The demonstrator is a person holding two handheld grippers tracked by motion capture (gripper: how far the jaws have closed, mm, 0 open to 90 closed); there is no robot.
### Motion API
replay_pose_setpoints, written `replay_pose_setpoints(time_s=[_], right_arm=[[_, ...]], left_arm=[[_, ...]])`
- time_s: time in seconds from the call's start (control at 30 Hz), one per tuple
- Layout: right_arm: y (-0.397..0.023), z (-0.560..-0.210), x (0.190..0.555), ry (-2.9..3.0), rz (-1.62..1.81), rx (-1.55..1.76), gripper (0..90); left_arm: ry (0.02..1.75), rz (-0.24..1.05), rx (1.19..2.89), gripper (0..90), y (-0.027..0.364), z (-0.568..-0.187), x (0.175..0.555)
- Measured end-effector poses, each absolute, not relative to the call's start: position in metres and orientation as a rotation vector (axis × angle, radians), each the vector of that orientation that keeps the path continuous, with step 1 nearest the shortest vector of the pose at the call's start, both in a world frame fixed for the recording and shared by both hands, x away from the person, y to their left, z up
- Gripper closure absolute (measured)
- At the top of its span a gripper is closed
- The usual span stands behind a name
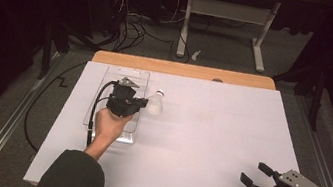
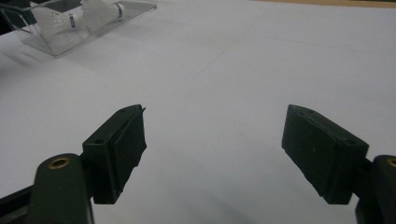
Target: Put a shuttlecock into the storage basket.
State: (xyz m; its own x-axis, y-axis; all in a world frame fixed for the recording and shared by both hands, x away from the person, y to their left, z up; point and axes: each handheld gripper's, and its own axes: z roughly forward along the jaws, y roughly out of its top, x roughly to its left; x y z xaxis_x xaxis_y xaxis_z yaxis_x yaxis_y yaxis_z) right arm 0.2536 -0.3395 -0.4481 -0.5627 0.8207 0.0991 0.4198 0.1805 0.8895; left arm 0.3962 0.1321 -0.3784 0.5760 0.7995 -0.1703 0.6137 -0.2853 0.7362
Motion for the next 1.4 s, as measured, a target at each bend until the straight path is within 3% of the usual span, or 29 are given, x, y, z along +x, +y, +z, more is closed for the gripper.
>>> replay_pose_setpoints(time_s=[1.4], right_arm=[[-0.339, -0.448, 0.254, 2.06, 1.347, 1.172, 21.8]], left_arm=[[1.286, 0.357, 1.928, 89.8, 0.178, -0.382, 0.406]])
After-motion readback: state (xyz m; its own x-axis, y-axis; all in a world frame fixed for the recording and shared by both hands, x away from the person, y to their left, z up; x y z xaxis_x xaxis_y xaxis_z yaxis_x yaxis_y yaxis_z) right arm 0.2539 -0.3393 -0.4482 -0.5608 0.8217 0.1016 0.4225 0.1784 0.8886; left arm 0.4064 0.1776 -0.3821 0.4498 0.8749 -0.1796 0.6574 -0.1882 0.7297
